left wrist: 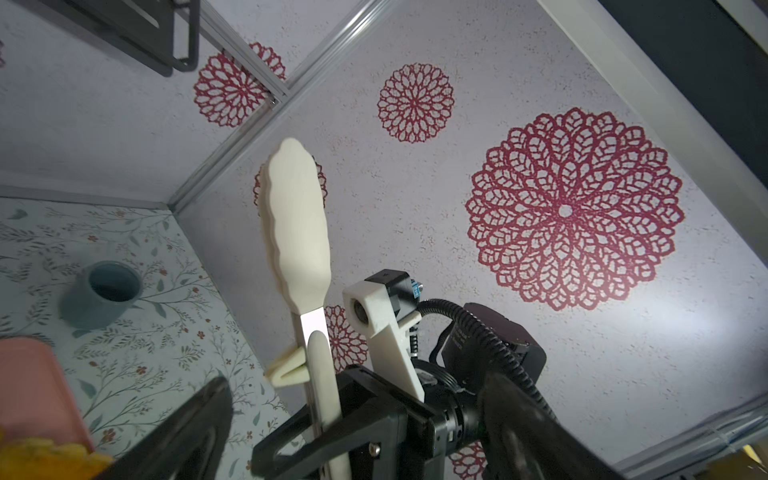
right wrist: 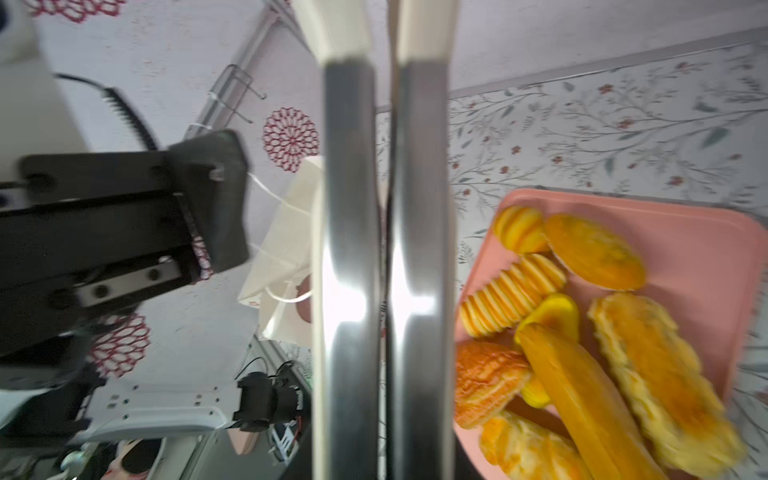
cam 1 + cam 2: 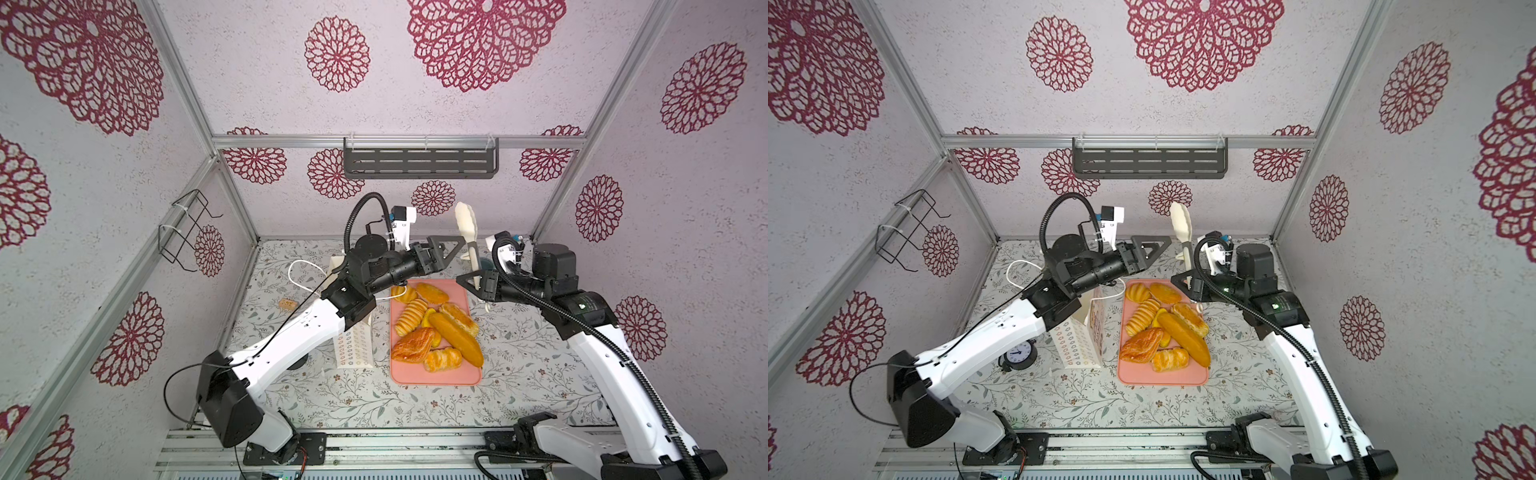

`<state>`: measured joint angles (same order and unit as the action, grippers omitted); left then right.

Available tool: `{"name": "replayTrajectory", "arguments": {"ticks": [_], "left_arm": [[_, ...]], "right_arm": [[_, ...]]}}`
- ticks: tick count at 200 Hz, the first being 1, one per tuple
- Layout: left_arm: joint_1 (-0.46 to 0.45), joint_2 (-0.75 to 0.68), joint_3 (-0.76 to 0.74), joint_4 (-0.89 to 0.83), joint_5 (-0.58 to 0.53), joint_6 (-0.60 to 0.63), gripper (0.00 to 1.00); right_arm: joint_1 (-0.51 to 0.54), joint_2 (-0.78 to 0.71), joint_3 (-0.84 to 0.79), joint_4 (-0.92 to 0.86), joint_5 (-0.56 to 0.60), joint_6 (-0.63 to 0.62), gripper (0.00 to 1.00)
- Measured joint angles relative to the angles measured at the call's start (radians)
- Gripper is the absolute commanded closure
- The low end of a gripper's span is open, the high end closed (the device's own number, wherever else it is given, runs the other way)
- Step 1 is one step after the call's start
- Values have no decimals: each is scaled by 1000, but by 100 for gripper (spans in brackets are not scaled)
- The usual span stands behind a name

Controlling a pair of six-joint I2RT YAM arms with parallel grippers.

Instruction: Place the fake bread into the paper bag

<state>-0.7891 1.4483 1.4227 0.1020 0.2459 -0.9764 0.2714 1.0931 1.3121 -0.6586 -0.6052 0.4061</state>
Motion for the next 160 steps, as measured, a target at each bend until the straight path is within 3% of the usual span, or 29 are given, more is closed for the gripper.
{"name": "replayTrajectory", "arguments": {"ticks": [30, 88, 120, 160], "left_arm": [[0, -100, 113, -317, -165, 122, 3], [19, -273, 286, -889, -613, 305, 3], [142, -304, 272, -1074, -667, 329, 3], [266, -349, 148, -1164, -637, 338, 3]], "right_arm": [[0, 8, 18, -151, 134, -43, 70], [1, 51, 14, -347, 324, -93, 66], [25, 67, -12, -390, 370, -99, 65], [120, 109, -60, -448, 415, -99, 64]]}}
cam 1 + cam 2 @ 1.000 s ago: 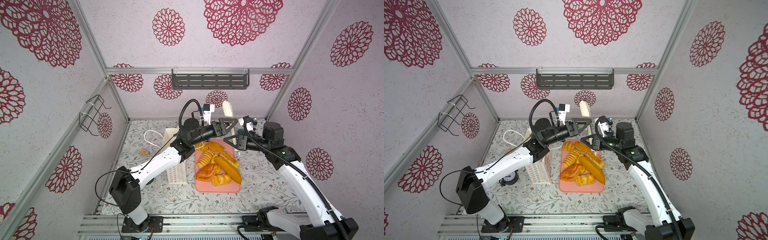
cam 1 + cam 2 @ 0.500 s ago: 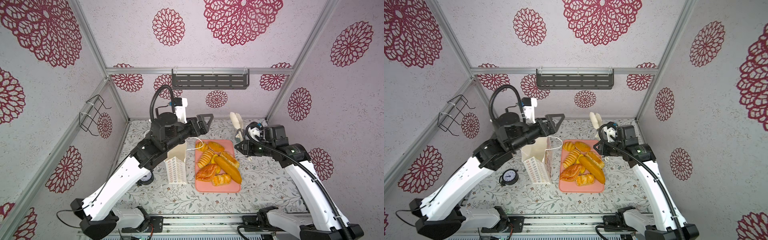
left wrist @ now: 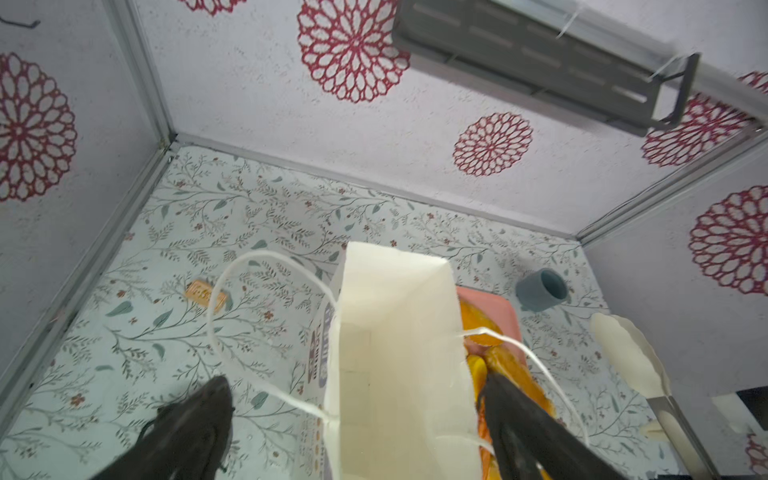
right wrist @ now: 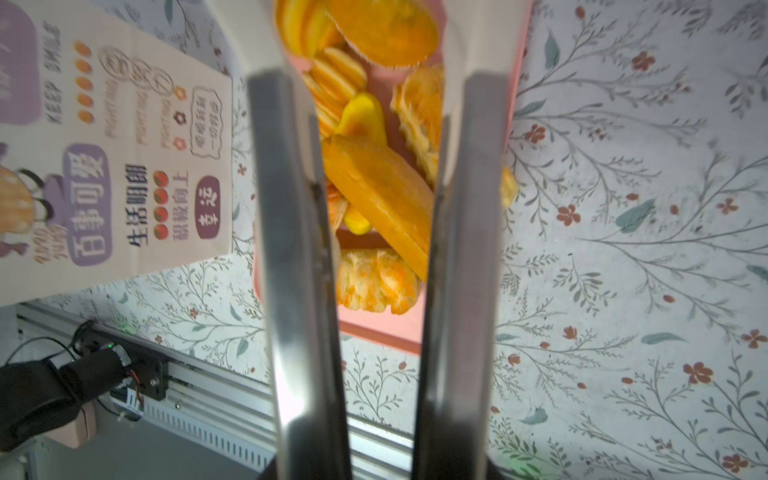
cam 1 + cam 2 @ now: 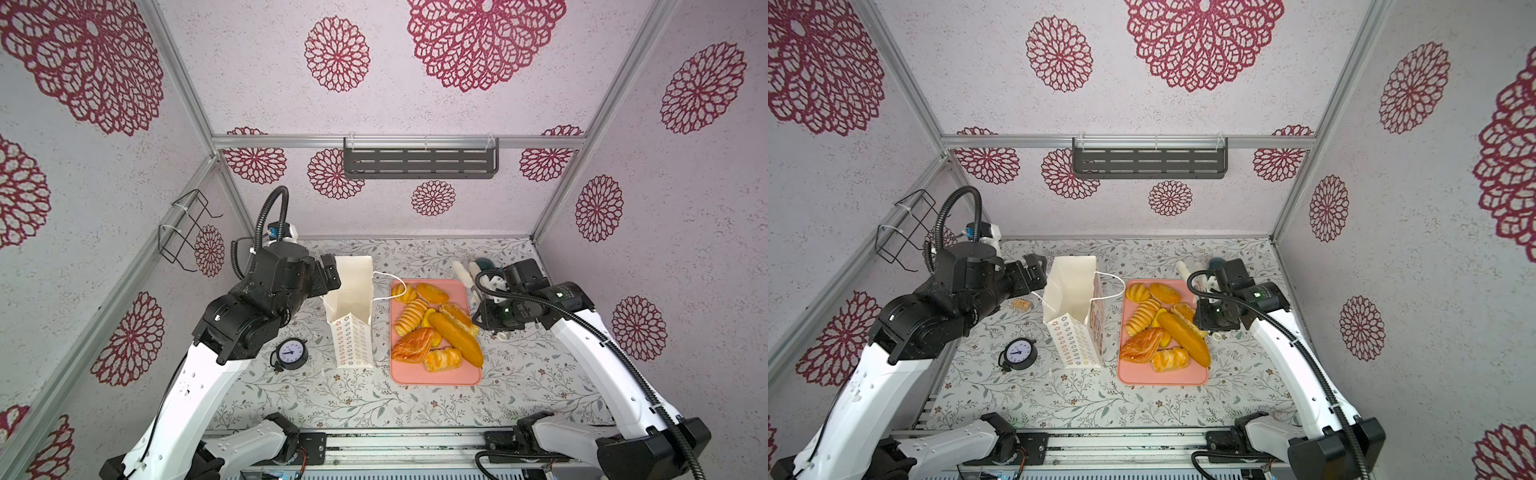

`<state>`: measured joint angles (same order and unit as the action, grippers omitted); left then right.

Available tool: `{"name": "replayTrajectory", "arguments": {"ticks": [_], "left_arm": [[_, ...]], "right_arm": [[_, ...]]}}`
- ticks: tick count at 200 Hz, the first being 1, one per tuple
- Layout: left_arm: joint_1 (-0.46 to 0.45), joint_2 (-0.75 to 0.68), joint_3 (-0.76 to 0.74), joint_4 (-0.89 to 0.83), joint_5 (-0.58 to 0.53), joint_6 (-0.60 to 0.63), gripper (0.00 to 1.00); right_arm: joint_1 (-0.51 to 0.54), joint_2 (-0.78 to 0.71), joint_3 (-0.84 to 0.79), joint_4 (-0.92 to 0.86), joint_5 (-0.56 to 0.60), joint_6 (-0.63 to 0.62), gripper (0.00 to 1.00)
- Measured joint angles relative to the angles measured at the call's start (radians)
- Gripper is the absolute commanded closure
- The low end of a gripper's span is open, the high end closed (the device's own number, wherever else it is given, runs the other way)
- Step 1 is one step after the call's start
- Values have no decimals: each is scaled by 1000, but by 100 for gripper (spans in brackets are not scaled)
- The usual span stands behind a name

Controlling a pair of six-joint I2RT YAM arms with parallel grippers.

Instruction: Place the fake bread into the paper bag

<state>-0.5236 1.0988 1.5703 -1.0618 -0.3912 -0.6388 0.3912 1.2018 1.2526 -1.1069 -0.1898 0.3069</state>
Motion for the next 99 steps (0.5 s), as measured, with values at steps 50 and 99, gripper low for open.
{"name": "replayTrajectory", "arguments": {"ticks": [50, 99], "left_arm": [[91, -55, -101, 6, 100, 0, 3], [108, -59, -188, 47, 177, -3, 3]], "right_arm": [[154, 3, -16, -110, 48, 11, 61], [257, 40, -16, -185, 93, 39, 57]]}}
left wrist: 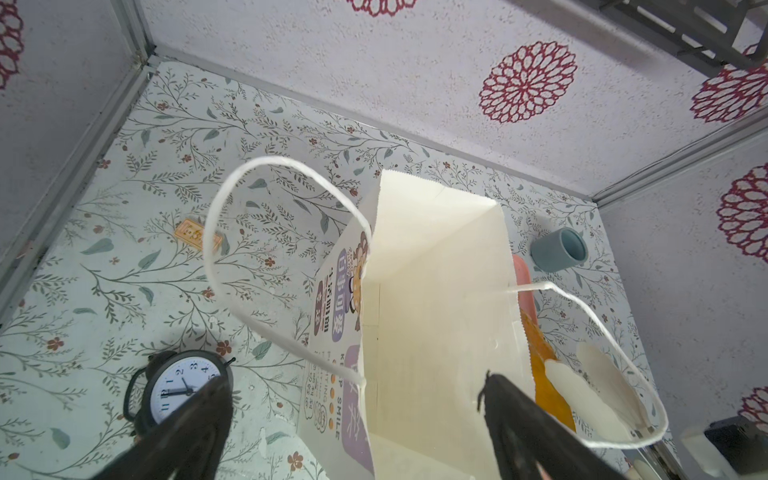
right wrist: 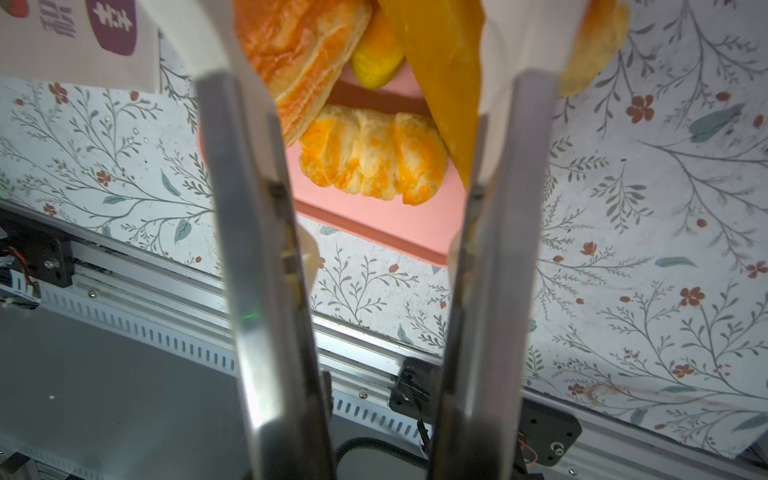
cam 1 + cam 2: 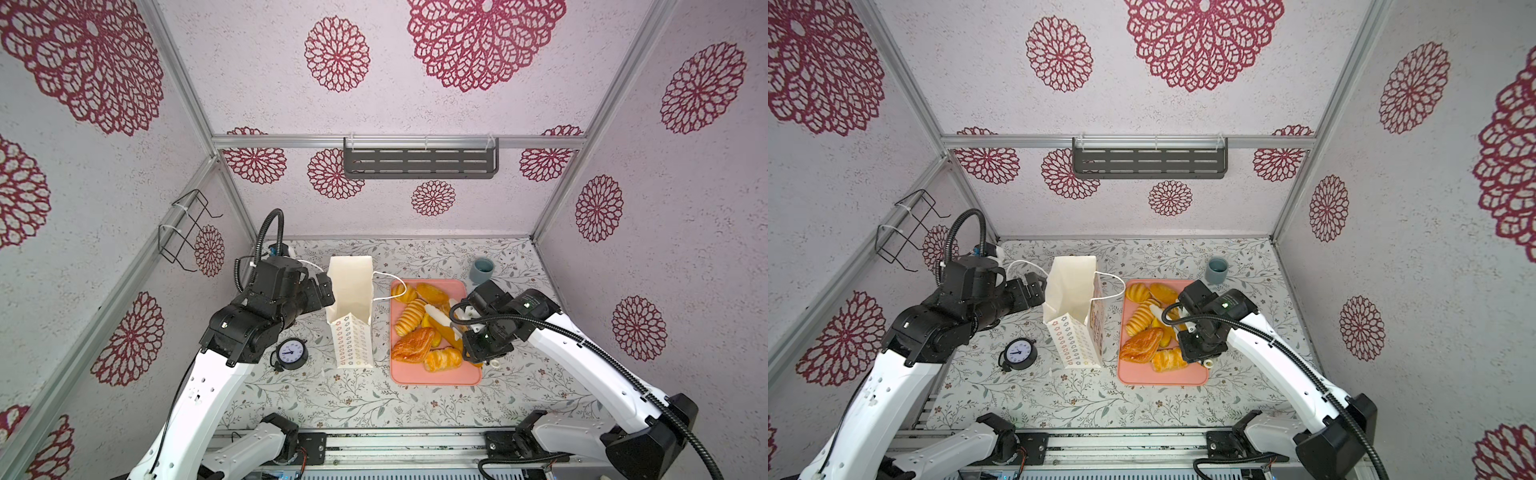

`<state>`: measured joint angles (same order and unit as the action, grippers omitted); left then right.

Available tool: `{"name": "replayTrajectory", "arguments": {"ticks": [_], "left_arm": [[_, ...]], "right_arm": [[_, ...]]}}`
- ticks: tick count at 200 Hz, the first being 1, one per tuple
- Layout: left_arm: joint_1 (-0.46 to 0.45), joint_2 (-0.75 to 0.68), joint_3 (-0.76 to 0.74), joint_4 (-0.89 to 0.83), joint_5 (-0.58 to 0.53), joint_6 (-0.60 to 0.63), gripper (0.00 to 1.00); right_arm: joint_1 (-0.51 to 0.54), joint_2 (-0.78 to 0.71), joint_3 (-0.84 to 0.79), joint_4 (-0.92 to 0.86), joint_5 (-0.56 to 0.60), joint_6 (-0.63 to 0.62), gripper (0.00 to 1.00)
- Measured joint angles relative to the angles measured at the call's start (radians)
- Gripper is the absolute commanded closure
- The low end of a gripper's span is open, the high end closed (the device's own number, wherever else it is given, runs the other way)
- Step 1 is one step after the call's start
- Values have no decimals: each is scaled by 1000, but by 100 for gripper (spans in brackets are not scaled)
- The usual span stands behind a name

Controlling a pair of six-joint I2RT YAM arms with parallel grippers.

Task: Place the fake bread into the paper bag
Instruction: 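Lower the tongs with the right gripper onto the breads on the pink tray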

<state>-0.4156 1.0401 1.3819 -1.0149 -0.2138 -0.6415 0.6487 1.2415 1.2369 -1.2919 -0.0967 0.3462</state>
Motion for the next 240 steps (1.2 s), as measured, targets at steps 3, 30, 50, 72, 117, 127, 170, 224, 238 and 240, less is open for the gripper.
{"name": "replayTrajectory", "arguments": {"ticks": [3, 30, 50, 72, 117, 127, 170, 224, 238, 240], "left_arm": [[1, 0, -4, 3, 3, -1, 3], [5, -2, -30, 28, 29, -6, 3], [8, -2, -47, 40, 42, -10, 3], [9, -2, -69, 55, 51, -14, 3], [18, -2, -119, 78, 75, -19, 3], [21, -2, -124, 82, 79, -21, 3], [33, -2, -137, 112, 98, -24, 3], [43, -2, -143, 139, 120, -27, 3], [45, -2, -150, 148, 127, -29, 3], [45, -2, -152, 148, 127, -29, 3]], "right_arm": [[2, 1, 0, -2, 2, 2, 57], [9, 8, -1, -19, 27, 18, 55], [12, 13, -15, -18, 46, 25, 53], [17, 21, -51, -16, 54, 34, 52], [28, 39, -86, -12, 75, 47, 51], [29, 39, -90, -10, 78, 48, 52], [29, 57, -102, 12, 96, 50, 55], [30, 124, -86, 54, 103, 47, 57], [30, 140, -77, 63, 109, 45, 58], [30, 141, -76, 64, 111, 45, 58]]}}
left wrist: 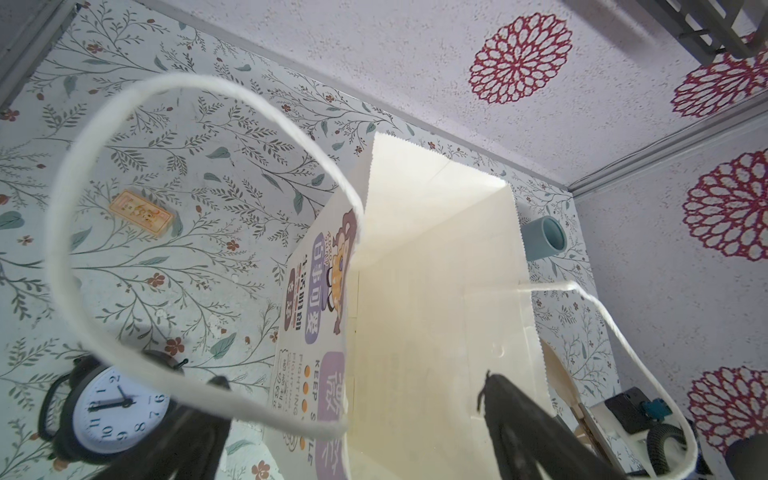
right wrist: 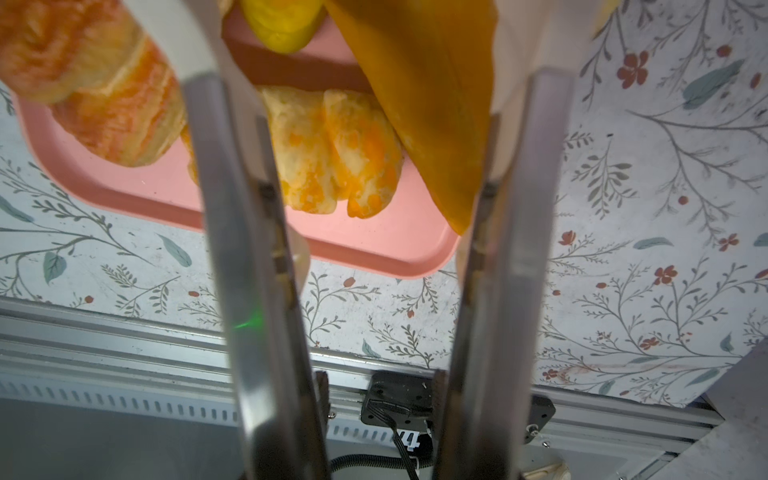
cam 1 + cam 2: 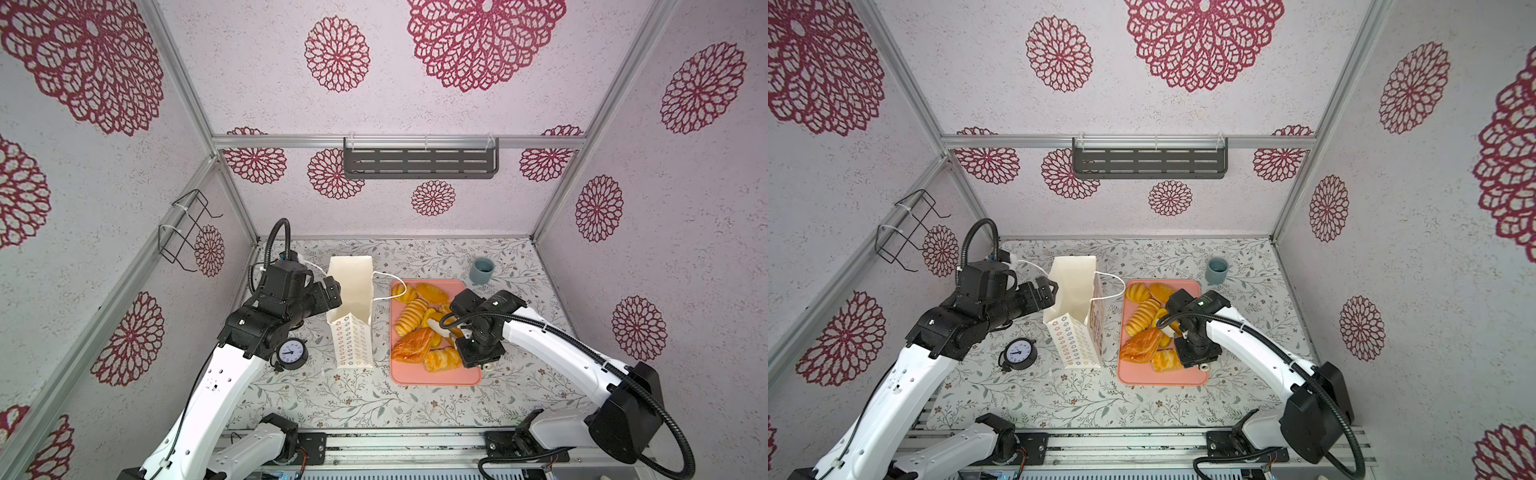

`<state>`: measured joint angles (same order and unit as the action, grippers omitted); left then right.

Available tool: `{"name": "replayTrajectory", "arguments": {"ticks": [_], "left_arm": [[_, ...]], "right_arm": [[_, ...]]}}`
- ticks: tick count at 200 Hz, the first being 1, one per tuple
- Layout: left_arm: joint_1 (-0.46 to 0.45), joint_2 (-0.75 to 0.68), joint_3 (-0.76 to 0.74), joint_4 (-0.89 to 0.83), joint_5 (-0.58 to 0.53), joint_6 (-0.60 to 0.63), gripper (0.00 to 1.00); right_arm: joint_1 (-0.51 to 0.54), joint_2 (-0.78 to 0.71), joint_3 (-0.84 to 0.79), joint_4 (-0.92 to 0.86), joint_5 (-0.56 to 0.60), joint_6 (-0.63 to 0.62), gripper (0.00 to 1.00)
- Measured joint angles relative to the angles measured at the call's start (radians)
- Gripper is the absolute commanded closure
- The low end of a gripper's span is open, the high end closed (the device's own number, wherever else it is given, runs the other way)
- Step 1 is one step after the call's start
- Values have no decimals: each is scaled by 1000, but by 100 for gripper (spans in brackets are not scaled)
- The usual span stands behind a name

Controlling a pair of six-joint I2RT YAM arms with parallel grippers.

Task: Place the fake bread into the paper bag
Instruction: 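Lower the tongs with the right gripper onto the breads on the pink tray, then close the tongs with the right gripper around the long yellow bread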

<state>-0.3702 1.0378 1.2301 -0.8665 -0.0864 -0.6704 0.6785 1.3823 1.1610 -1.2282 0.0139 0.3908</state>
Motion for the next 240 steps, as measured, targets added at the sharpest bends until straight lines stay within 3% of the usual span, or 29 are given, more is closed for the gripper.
{"name": "replayTrajectory", "arguments": {"ticks": [59, 153, 240], "left_arm": [[10, -3, -24, 17, 27, -5, 3], [17, -4, -24, 18, 54, -11, 3], [18, -4, -24, 17, 57, -13, 3]], "right_arm": [[2, 50, 32, 23, 19, -17, 66], [3, 105, 85, 29, 25, -58, 58], [-2, 105, 63, 57, 37, -76, 80]]}}
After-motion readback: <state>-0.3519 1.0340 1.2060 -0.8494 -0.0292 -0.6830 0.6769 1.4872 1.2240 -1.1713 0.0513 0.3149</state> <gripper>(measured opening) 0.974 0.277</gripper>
